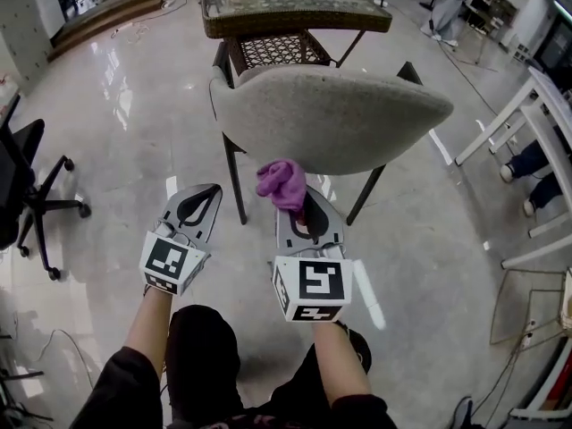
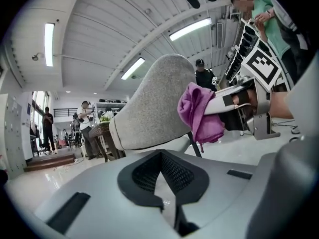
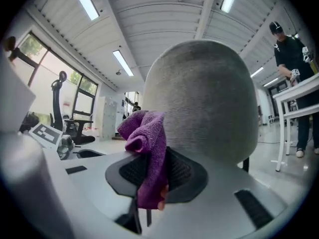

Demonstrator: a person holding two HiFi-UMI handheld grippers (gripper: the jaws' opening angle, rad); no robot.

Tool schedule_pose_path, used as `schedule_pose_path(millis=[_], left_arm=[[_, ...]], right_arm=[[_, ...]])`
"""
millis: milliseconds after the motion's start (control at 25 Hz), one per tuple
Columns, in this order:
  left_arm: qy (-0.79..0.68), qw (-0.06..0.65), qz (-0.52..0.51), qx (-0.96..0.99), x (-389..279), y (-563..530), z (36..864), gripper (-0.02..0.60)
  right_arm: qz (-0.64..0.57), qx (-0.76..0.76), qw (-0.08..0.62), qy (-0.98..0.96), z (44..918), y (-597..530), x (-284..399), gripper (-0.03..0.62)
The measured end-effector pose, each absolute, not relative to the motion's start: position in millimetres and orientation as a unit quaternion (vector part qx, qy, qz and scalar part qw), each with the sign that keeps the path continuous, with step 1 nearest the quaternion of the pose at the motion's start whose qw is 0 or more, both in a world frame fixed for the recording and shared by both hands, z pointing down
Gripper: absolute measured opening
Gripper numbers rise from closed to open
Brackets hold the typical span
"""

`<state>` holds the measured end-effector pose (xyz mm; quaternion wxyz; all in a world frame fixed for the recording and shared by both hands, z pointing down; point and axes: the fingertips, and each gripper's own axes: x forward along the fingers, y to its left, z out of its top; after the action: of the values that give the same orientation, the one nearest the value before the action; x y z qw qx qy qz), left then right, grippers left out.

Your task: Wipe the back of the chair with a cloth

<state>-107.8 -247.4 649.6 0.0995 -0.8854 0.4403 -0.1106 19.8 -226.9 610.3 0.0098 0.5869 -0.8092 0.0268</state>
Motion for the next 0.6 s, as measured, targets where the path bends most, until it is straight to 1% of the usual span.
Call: schedule_pose_path(millis=[160,320,440,600], left_arm=[[0.459,0.084,-0.106,-0.878,-127.6,-254.4,653.8,0.009],[0.466,0.073,-0.116,-0.874,-138.9,-254.8,659.1,0.009],[0.471,0.070,-0.121,-0.871,-145.4,-255.0,665.1,0.009],[0.473,0.065,-0.118,-0.871,-146.1,-258.3,666.2,0.009]], right_arm=[[0.029,0.561,0.022,-0.827,613.6,-253.5,-23.0,0.091],[0.037,0.551,0.029,-0.833,615.3,-274.3,-44.2,0.091],[0.043,0.559,0.033,-0.827,618.8,-281.4,-38.9,0.091],[0.044,0.580,0.031,-0.813,622.0,-281.3,-14.7,0.089]])
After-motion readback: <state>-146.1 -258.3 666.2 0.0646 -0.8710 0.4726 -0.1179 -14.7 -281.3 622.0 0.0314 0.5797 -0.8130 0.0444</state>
